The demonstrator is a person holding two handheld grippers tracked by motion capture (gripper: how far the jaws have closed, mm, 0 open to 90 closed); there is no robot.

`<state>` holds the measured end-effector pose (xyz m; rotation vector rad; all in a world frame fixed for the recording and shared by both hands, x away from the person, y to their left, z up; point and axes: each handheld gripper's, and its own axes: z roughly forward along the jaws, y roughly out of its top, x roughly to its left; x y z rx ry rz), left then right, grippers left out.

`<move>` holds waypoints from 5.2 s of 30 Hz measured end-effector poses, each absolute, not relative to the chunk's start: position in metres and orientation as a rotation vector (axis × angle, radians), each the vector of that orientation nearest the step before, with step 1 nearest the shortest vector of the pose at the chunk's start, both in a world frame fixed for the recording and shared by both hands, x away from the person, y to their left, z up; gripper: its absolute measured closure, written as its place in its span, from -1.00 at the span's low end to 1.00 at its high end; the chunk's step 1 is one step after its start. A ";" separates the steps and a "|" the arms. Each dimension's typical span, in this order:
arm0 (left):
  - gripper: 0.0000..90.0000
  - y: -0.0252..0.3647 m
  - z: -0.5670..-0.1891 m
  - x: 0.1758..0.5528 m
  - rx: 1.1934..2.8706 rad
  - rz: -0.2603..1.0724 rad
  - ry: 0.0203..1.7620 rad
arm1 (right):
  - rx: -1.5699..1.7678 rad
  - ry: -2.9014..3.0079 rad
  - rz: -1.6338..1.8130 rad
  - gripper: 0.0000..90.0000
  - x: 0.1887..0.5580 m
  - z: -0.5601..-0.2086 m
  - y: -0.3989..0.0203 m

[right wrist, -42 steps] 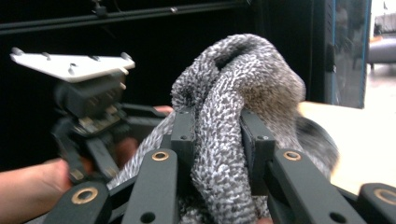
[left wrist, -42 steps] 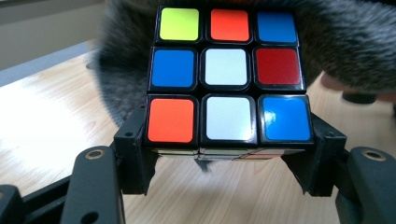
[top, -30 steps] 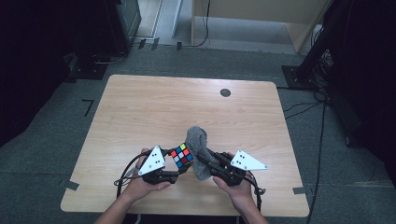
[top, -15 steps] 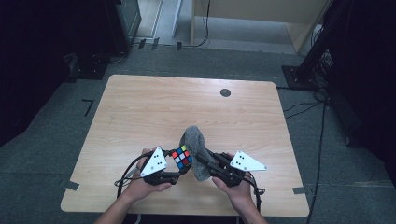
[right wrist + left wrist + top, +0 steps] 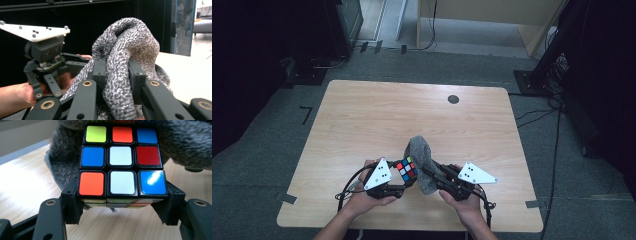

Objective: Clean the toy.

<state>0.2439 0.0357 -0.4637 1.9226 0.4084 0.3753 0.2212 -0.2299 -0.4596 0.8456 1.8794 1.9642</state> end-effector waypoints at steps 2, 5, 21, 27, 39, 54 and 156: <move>-0.24 0.038 -0.462 0.244 1.900 0.368 0.405 | 0.875 1.891 1.937 0.63 0.224 -0.464 -0.232; -0.24 0.041 -0.460 0.245 1.879 0.357 0.413 | 0.888 1.905 1.910 0.63 0.227 -0.467 -0.235; -0.25 0.044 -0.460 0.248 1.864 0.339 0.433 | 0.893 1.903 1.920 0.63 0.227 -0.467 -0.234; -0.25 0.038 -0.464 0.246 1.910 0.345 0.422 | 0.821 1.881 1.967 0.63 0.219 -0.457 -0.229; -0.24 0.040 -0.463 0.247 1.905 0.360 0.429 | 0.835 1.884 1.970 0.63 0.221 -0.459 -0.230; -0.25 0.044 -0.463 0.249 1.904 0.356 0.421 | 0.825 1.894 1.971 0.63 0.221 -0.458 -0.229; -0.25 0.065 -0.453 0.262 1.704 0.189 0.577 | 0.738 2.072 1.838 0.59 0.223 -0.486 -0.201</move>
